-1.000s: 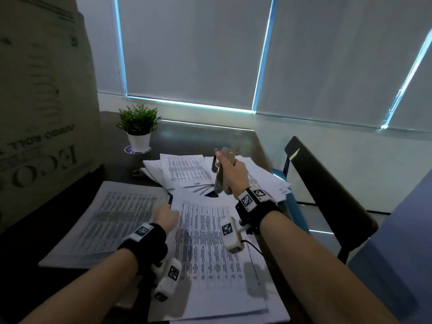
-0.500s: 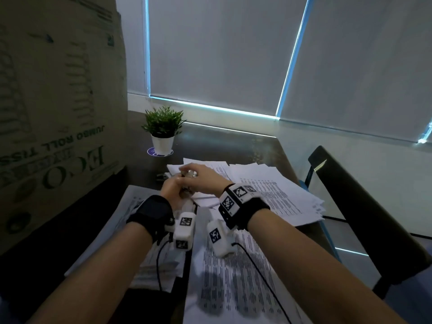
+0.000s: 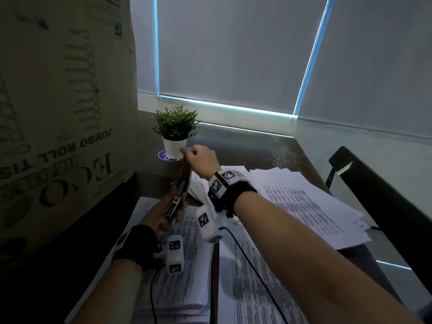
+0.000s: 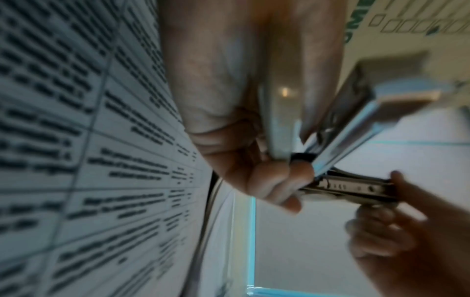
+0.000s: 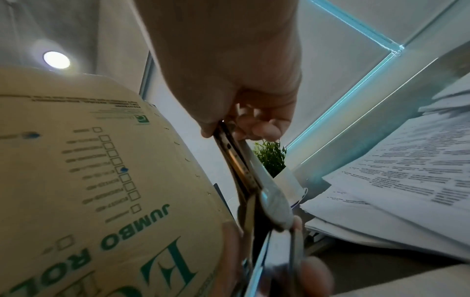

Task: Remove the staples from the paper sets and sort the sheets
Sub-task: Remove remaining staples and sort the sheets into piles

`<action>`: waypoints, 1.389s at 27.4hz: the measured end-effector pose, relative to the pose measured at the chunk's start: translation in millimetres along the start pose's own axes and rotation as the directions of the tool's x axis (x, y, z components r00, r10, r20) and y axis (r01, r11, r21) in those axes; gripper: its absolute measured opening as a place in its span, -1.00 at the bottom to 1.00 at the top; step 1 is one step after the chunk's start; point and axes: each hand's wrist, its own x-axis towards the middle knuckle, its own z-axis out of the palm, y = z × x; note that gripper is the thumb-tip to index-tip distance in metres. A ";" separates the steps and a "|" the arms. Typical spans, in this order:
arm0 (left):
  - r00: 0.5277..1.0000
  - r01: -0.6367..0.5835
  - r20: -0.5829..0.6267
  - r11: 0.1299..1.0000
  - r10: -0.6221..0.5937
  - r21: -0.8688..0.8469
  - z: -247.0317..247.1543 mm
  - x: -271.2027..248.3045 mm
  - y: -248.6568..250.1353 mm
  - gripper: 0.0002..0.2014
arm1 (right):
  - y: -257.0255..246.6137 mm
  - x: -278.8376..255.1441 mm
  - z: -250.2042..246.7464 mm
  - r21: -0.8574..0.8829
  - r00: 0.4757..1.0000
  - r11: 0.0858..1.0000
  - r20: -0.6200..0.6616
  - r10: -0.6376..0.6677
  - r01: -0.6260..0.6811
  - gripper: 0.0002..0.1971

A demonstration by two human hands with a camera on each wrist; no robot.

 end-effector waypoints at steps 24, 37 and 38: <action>0.936 -0.309 -0.293 0.854 0.195 -0.419 -48.7 22.8 10.5 -0.77 | 80.4 74.8 126.8 -0.631 0.932 0.765 0.342 0.123 0.130 -0.74; 0.939 -0.315 -0.277 0.826 0.202 -0.467 -43.2 13.4 10.4 -0.75 | 66.9 68.5 121.8 -0.492 0.939 0.852 0.344 0.004 0.176 -0.61; 0.939 -0.315 -0.278 0.825 0.201 -0.469 -43.1 13.9 10.9 -0.76 | 65.8 69.7 123.8 -0.518 0.940 0.841 0.341 0.033 0.158 -0.60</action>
